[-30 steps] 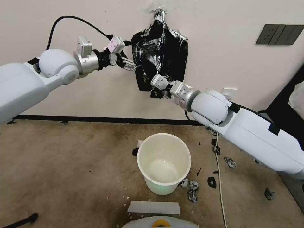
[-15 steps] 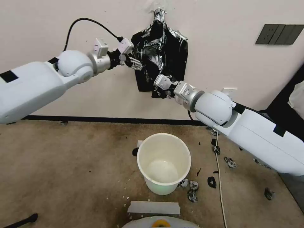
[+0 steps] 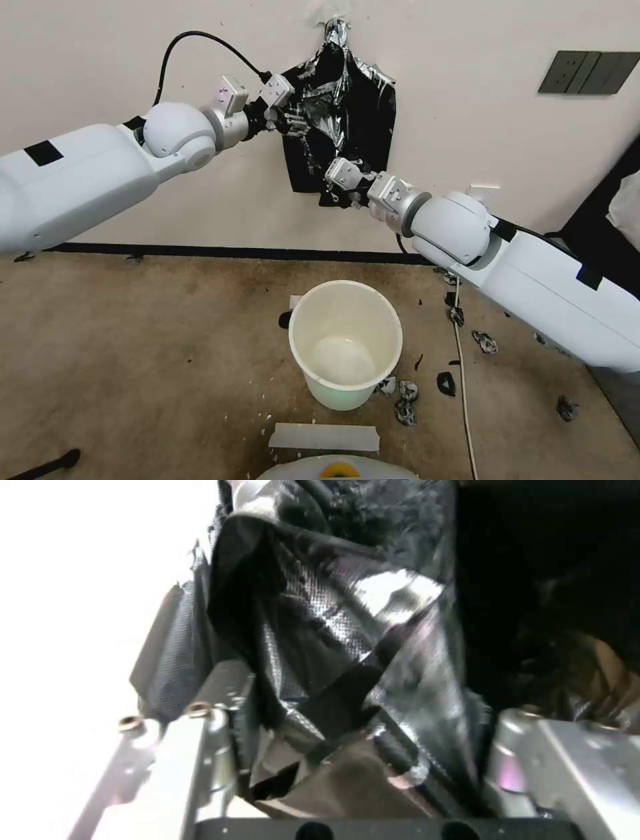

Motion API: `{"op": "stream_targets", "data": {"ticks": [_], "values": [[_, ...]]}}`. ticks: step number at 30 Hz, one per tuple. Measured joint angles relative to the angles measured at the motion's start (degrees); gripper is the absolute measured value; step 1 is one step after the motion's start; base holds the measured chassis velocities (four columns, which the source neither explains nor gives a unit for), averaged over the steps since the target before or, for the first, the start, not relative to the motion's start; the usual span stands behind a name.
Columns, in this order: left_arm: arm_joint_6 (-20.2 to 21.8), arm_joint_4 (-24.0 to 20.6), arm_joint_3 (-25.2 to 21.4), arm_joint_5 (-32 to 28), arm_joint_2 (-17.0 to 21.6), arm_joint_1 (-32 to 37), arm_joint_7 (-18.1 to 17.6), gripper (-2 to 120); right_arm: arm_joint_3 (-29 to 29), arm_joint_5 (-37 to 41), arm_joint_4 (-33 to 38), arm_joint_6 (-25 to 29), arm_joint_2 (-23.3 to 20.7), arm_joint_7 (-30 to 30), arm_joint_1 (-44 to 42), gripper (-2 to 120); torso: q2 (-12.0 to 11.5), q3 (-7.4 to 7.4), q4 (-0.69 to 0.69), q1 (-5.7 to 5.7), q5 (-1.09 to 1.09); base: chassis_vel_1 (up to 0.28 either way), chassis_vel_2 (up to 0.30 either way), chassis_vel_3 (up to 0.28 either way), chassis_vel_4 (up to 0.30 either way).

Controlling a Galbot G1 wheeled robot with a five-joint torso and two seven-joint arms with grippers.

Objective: Place a trash bag onto the trash bin.

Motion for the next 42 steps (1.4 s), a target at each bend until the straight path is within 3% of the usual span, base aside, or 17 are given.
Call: {"op": "stream_targets", "data": {"ticks": [4, 11, 13, 16, 17, 22, 27, 33, 40, 42], "values": [[0.01, -0.02, -0.08, -0.06, 0.04, 0.04, -0.20, 45, 0.16, 0.00, 0.12, 0.02, -0.14, 0.00, -0.16, 0, 0.00, 0.00, -0.01, 0.00, 0.00, 0.000, 0.000, 0.000, 0.000], [0.12, -0.24, -0.25, -0.21, -0.16, 0.27, -1.08, 14, 1.41, 1.05, 1.24, 0.37, 0.03, 1.16, -1.55, 0, 0.00, 0.00, 0.00, 0.00, 0.00, 0.000, 0.000, 0.000, 0.000], [0.13, -0.24, -0.26, -0.24, -0.18, 0.28, -1.15, 12, 1.70, 1.19, 1.46, 0.45, 0.06, 1.29, -1.80, 0, 0.00, 0.00, 0.00, 0.00, 0.00, 0.000, 0.000, 0.000, 0.000], [0.18, -0.22, -0.26, -0.29, -0.22, 0.33, -1.24, 4, 2.87, 1.76, 2.40, 0.77, 0.01, 1.75, -2.76, 8, 0.00, 0.00, 0.00, 0.00, 0.00, 0.000, 0.000, 0.000, 0.000], [0.21, -0.17, -0.27, -0.30, -0.23, 0.38, -1.27, 0, 4.47, 2.53, 3.71, 1.06, -0.23, 2.24, -4.03, 17, 0.00, 0.00, 0.00, 0.00, 0.00, 0.000, 0.000, 0.000, 0.000], [0.25, 0.00, -0.94, -0.31, -0.29, 1.24, -1.41, 0, 10.48, 9.40, 9.32, 2.18, -1.26, 5.72, -8.30, 35, 0.00, 0.00, -0.01, 0.00, 0.01, 0.000, 0.000, 0.000, 0.000], [0.28, 0.08, -2.02, -0.31, -0.36, 2.16, -1.67, 0, 12.50, 11.89, 10.30, 3.40, -1.39, 9.06, -8.27, 49, 0.00, 0.00, -0.01, 0.00, 0.01, 0.000, 0.000, 0.000, 0.000], [0.34, 0.58, -4.00, -0.32, -0.55, 3.56, -2.30, 0, 4.82, 11.85, 5.69, 0.22, 1.29, 20.04, -0.25, 75, 0.00, 0.00, -0.01, 0.00, -0.02, 0.000, 0.000, 0.000, 0.000], [0.42, 0.73, -4.95, -0.40, -0.65, 3.96, -2.71, 0, 0.00, 10.12, 0.38, -2.86, 7.71, 26.03, 3.63, 98, 0.00, 0.00, 0.01, 0.00, -0.01, 0.000, 0.000, 0.000, 0.000], [0.47, 0.73, -5.00, -0.45, -0.67, 3.96, -2.77, 0, -1.07, 7.93, -1.00, -3.93, 9.14, 26.76, 3.92, 100, 0.00, 0.00, 0.00, 0.00, -0.01, 0.000, 0.000, 0.000, 0.000]]}}
